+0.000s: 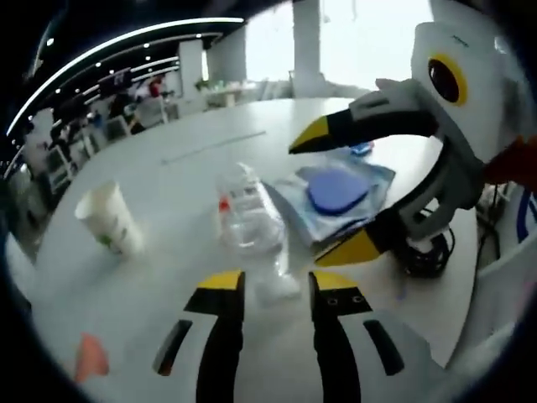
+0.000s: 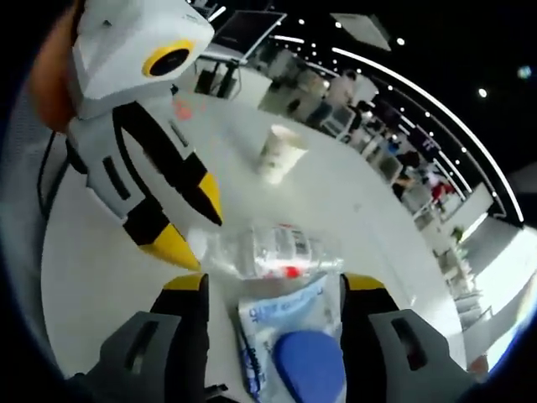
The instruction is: Arrange the tabletop items into an orderly group along one side of the table until the central work area is clear of visible clutter.
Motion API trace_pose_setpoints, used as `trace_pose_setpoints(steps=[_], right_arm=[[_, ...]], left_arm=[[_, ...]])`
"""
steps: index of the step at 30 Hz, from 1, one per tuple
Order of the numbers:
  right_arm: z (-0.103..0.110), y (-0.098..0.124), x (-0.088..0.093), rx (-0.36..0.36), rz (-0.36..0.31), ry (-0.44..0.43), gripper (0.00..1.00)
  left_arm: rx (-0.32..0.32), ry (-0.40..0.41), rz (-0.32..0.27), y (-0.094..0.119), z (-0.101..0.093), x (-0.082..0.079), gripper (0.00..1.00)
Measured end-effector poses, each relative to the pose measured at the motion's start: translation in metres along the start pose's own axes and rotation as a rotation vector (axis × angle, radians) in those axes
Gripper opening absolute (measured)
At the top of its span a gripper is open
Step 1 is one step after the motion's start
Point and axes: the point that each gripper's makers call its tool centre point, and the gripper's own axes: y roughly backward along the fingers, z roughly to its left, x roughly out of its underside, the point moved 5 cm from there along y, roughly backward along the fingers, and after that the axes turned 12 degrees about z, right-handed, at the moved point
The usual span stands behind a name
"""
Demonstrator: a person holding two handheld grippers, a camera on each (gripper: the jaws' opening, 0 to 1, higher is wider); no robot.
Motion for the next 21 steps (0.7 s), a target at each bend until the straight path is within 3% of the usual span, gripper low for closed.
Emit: trace_pose_setpoints(steps=[6, 21], right_arm=[[-0.001, 0.001, 0.003, 0.002, 0.001, -0.011, 0.63], [-0.001, 0.000, 0.011, -0.005, 0.009, -0.040, 0.61]], left_arm=[[-0.014, 0.066, -0.003, -0.005, 0.002, 0.005, 0.26], [-0.013, 0.118, 0.026, -0.015, 0.002, 0.009, 0.23]])
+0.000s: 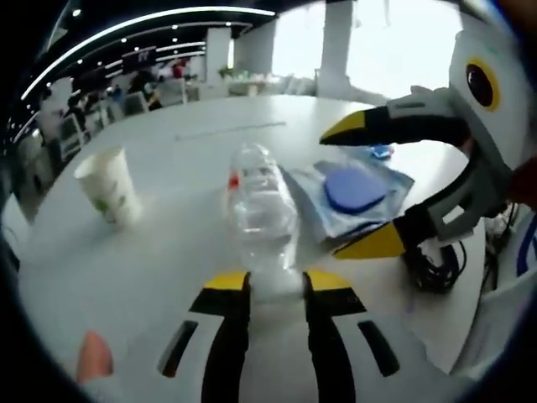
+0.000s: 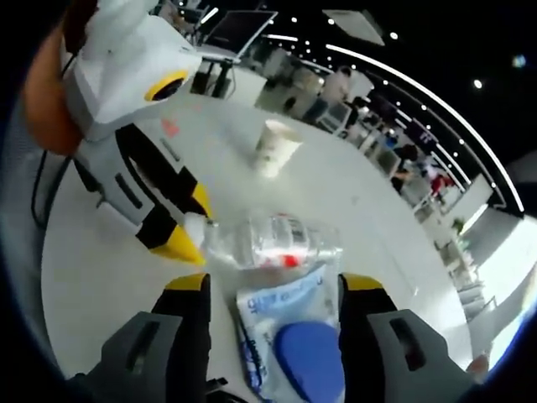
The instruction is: Arrange the tabletop items into an orderly group along one side of the table until the central work area is clear of visible clutter.
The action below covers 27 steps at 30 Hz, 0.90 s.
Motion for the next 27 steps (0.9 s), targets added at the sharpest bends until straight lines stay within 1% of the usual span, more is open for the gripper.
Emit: trace_pose_setpoints(steps=[9, 14, 17, 19, 20, 22, 25, 27], right_arm=[[0.001, -0.002, 0.001, -0.007, 0.003, -0.004, 0.62], [0.001, -0.001, 0.001, -0.009, 0.001, -0.011, 0.62], [0.003, 0.002, 0.001, -0.035, -0.003, -0.024, 0.62], [0.006, 0.003, 0.003, -0.075, -0.007, -0.075, 0.62], [0.009, 0.007, 0.005, -0.125, -0.012, -0.143, 0.61], [0.005, 0.010, 0.008, -0.116, -0.018, -0.171, 0.61], [0.003, 0.014, 0.016, -0.118, -0.007, -0.204, 0.62], [0.003, 0.017, 0.019, -0.113, -0.005, -0.205, 0.62]], left_arm=[[-0.002, 0.014, -0.006, 0.003, 0.004, -0.001, 0.21], [-0.012, 0.001, -0.027, 0.012, 0.009, -0.007, 0.21], [-0.021, -0.006, -0.043, 0.018, 0.013, -0.012, 0.21], [-0.025, -0.015, -0.058, 0.022, 0.014, -0.017, 0.20], [-0.028, -0.020, -0.063, 0.024, 0.015, -0.018, 0.20], [-0.033, -0.030, -0.077, 0.028, 0.016, -0.023, 0.20], [-0.040, -0.048, -0.096, 0.033, 0.018, -0.028, 0.20], [-0.039, -0.047, -0.113, 0.038, 0.019, -0.033, 0.20]])
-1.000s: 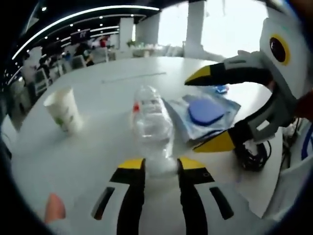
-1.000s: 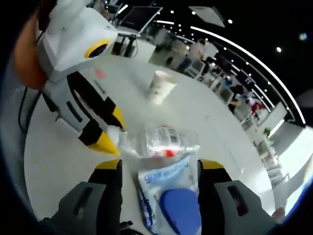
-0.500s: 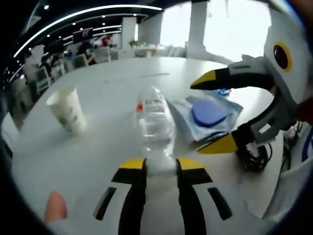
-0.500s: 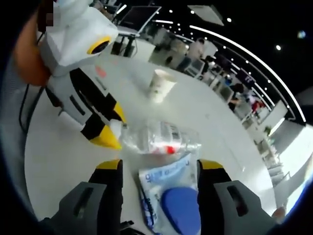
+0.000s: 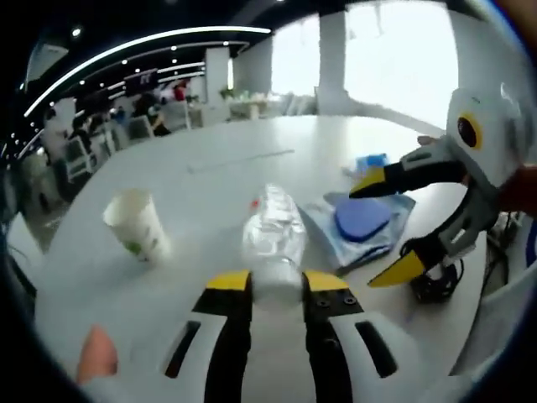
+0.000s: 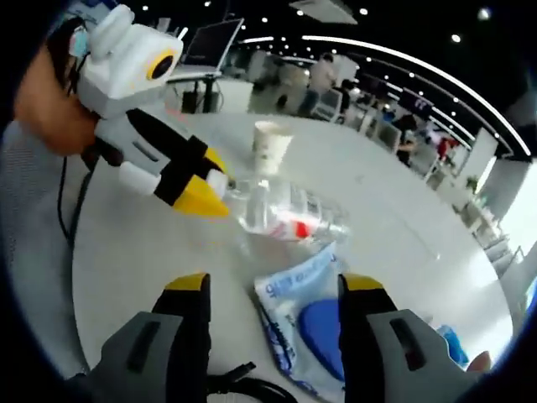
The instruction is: Arrange the tabletop items into an orderly group along one side of the table until the central work area is clear of visible clutter.
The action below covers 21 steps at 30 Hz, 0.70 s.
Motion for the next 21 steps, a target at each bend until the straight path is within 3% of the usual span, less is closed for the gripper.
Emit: trace_pose_setpoints(steps=[3, 9, 21], right_arm=[[0.002, 0.003, 0.003, 0.001, 0.007, -0.003, 0.62], [0.005, 0.004, 0.005, -0.002, 0.007, -0.013, 0.62], [0.003, 0.011, 0.005, 0.008, -0.009, -0.040, 0.62]], left_arm=[[0.004, 0.012, -0.024, 0.007, 0.002, -0.009, 0.20], [-0.004, -0.049, -0.082, 0.020, 0.001, -0.028, 0.20], [0.003, -0.090, -0.162, 0.042, 0.001, -0.059, 0.20]])
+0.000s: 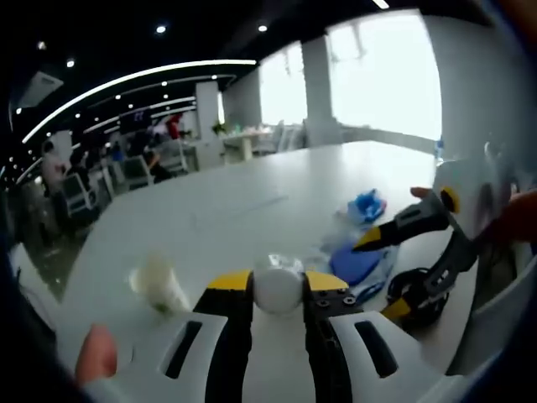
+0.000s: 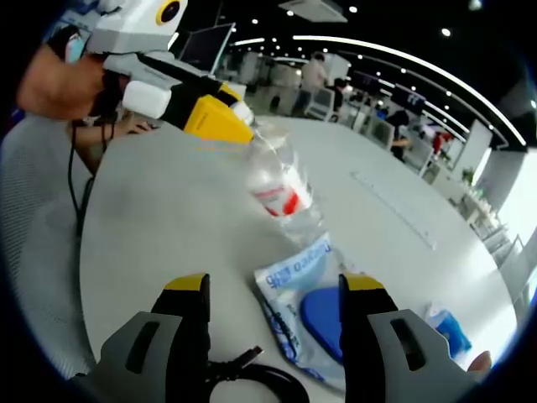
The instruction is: Arrange the tabletop items into an orderly group along one side of the table until the central work area is clear of visible clutter.
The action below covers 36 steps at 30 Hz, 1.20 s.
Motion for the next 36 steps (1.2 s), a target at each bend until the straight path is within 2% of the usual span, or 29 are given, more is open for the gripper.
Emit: trace_pose_setpoints(steps=[7, 13, 19, 24, 26, 33, 36], right_arm=[[-0.003, 0.009, 0.002, 0.003, -0.014, -0.041, 0.63], [-0.003, 0.017, 0.012, 0.002, -0.010, -0.080, 0.62], [-0.005, 0.028, 0.024, 0.012, -0.015, -0.151, 0.63], [-0.002, 0.042, 0.029, 0.022, -0.035, -0.229, 0.63], [0.001, 0.044, 0.031, 0.021, -0.034, -0.232, 0.63], [0.012, 0.051, 0.039, 0.015, -0.016, -0.261, 0.62], [0.013, 0.052, 0.040, 0.017, -0.015, -0.265, 0.62]], left_arm=[[0.006, -0.035, -0.022, -0.005, 0.005, -0.025, 0.20], [0.048, -0.013, -0.006, -0.020, 0.012, -0.037, 0.20], [0.086, -0.047, 0.016, -0.039, 0.012, -0.051, 0.20], [0.112, -0.042, 0.013, -0.051, 0.012, -0.057, 0.20], [0.115, -0.041, 0.014, -0.054, 0.013, -0.059, 0.20], [0.193, -0.033, 0.002, -0.060, 0.017, -0.061, 0.20], [0.201, -0.037, 0.001, -0.061, 0.017, -0.062, 0.20]])
